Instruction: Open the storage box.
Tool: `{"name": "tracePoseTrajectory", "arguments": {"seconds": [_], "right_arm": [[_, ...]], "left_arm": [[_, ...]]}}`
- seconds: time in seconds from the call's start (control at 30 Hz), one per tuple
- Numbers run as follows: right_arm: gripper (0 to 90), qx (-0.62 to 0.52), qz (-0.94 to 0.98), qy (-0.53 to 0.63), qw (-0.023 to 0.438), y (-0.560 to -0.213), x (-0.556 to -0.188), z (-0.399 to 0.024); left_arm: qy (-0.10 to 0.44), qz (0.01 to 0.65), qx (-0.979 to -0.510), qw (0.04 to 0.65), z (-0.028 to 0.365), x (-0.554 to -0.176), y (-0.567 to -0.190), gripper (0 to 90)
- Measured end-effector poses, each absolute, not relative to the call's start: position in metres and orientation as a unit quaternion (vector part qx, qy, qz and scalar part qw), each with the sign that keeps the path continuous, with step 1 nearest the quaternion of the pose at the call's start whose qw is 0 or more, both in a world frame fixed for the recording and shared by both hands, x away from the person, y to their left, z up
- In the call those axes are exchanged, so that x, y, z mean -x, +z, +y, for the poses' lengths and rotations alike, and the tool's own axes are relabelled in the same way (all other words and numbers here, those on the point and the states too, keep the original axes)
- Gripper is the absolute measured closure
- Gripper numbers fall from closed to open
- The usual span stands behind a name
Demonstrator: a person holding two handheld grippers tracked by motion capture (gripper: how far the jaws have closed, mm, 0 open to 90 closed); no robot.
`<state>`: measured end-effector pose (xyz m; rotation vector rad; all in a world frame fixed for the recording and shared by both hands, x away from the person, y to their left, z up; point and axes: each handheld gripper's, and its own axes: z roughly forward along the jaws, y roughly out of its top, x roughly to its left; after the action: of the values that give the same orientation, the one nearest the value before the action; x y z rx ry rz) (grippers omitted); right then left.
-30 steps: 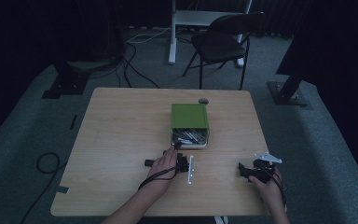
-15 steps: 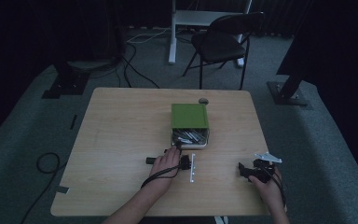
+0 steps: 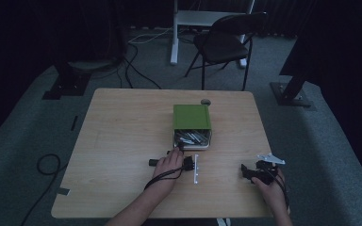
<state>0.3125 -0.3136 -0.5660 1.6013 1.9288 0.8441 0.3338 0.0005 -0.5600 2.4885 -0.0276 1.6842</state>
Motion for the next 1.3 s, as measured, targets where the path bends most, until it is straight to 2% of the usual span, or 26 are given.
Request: {"name": "tracePoseTrajectory", "arguments": {"seconds": [0.47, 1.3], "right_arm": [[11.3, -0.587, 0.707, 0.309, 0.246, -0.566, -0.312, -0.314], [11.3, -0.587, 0.707, 0.309, 0.246, -0.566, -0.312, -0.314]], "left_arm": [[0.554, -0.01, -0.829, 0.068, -0.001, -0.329, -0.558, 71.8], [0.542, -0.022, -0.838, 0.063, -0.002, -0.3, -0.556, 72.4]]}}
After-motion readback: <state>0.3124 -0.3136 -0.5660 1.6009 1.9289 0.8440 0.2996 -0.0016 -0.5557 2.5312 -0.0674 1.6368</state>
